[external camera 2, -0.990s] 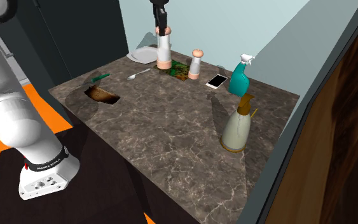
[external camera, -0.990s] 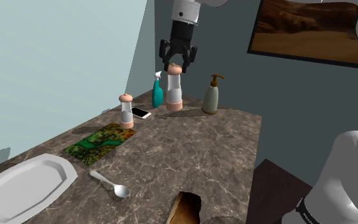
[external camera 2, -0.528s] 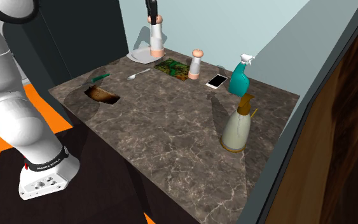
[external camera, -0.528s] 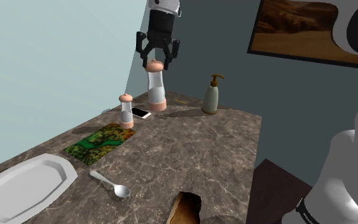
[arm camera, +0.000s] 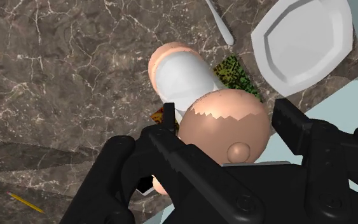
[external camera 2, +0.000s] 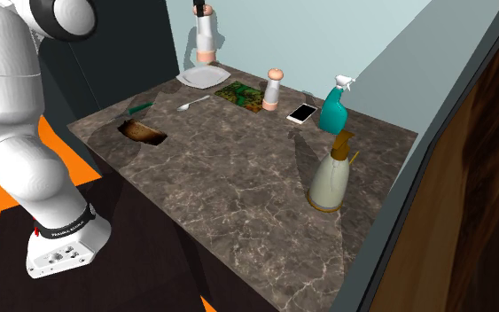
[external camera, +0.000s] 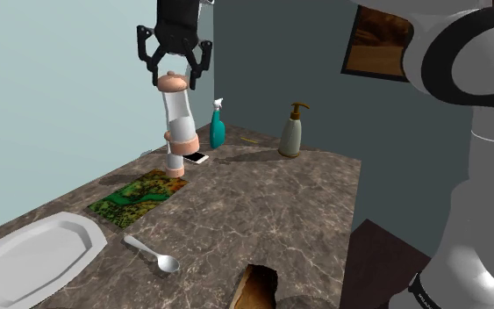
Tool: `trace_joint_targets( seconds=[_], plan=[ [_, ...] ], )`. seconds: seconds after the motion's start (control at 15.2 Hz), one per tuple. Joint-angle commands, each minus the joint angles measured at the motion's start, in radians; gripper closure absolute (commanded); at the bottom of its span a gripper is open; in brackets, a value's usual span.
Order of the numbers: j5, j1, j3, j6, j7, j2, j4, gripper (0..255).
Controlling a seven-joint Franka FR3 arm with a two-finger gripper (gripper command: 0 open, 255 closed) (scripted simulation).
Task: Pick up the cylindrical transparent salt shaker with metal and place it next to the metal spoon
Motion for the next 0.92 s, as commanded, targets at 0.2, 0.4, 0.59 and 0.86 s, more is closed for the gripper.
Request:
trace_joint_targets(
  seconds=[0.2,0.4,0.59,0.86],
  plan=[
    [-0.003,0.014,0.004,0.056,0.013,-0.009,-0.062,255],
    [-0.002,0.014,0.004,0.112,0.006,-0.036,-0.146,255],
    [-0.002,0.014,0.003,0.163,0.001,-0.057,-0.219,255],
    [0.000,0.015,0.003,0.227,-0.007,-0.077,-0.304,255]
  ],
)
